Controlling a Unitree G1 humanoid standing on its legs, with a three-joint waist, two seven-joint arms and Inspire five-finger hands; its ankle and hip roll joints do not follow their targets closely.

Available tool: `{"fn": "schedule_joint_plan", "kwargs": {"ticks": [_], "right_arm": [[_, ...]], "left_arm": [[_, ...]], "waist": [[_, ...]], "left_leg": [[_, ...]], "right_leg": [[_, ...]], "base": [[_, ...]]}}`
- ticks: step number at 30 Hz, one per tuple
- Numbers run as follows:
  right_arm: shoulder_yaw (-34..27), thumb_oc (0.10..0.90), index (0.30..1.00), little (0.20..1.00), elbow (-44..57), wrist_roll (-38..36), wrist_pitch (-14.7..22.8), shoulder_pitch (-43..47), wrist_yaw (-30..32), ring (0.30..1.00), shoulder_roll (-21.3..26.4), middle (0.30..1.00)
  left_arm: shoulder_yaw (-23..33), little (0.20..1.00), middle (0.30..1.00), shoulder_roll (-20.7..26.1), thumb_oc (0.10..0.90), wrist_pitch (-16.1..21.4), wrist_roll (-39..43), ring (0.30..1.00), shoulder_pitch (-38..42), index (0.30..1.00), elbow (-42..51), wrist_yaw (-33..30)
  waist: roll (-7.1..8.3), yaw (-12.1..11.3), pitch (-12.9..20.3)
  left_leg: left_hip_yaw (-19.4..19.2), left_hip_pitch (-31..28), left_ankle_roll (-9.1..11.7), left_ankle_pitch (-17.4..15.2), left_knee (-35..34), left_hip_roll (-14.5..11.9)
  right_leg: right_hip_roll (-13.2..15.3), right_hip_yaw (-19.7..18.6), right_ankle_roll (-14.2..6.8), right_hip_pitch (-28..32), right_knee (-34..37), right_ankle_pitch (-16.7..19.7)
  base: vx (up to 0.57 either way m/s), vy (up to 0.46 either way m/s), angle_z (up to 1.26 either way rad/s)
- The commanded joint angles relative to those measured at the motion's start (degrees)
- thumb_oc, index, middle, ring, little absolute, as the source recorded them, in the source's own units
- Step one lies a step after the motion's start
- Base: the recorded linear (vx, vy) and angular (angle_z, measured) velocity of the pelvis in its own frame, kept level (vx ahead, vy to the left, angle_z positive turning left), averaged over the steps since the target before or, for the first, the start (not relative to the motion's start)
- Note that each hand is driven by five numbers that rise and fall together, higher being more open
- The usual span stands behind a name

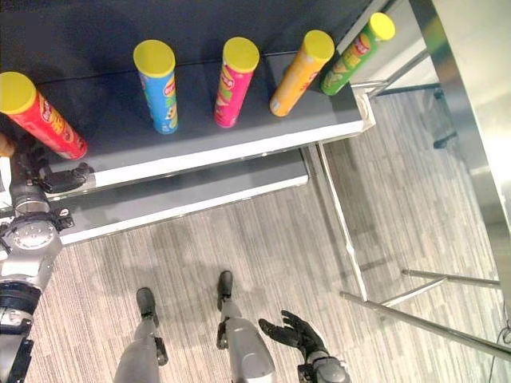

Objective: Put the goods on the table back onto the shelves and tidy them up.

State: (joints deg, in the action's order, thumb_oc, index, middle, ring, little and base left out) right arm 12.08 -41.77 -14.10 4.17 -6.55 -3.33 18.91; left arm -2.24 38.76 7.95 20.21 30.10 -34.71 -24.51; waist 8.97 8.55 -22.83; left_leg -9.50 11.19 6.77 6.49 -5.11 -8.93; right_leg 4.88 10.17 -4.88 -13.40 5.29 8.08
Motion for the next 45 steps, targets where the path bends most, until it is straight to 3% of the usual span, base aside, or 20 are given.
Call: {"fn": "schedule_joint_plan", "kwargs": {"ticks": [1, 45], "right_arm": [[0.8, 0.800, 0.900, 0.900, 1.7, -1.5, 1.1, -3.8, 1.7, 0.900, 2.4, 0.900], [1.0, 0.800, 0.900, 0.900, 1.8, -1.9, 2.1, -5.5, 2.5, 0.900, 1.3, 0.900]], "left_arm": [[-1.2, 0.900, 0.900, 5.4, 0.800, 5.6, -1.4, 0.900, 7.7, 0.900, -3.0, -1.3], [-7.7, 0.900, 0.900, 0.9, 0.800, 4.7, -3.0, 0.900, 14.6, 0.900, -10.4, 0.8]], "waist": [[1.74, 0.3, 2.7], [2.45, 2.8, 1.8]], "left_leg": [[2.3, 0.7, 3.5, -2.4, 0.1, -3.7], [1.1, 0.6, 3.5, -2.3, 0.1, -3.9]], "right_leg": [[6.7, -1.9, -9.1, 0.3, -0.9, -3.0], [6.6, -3.5, -9.1, -0.7, -0.7, -2.4]], "base": [[-0.01, -0.007, -0.06], [0.00, -0.002, -0.01]]}}
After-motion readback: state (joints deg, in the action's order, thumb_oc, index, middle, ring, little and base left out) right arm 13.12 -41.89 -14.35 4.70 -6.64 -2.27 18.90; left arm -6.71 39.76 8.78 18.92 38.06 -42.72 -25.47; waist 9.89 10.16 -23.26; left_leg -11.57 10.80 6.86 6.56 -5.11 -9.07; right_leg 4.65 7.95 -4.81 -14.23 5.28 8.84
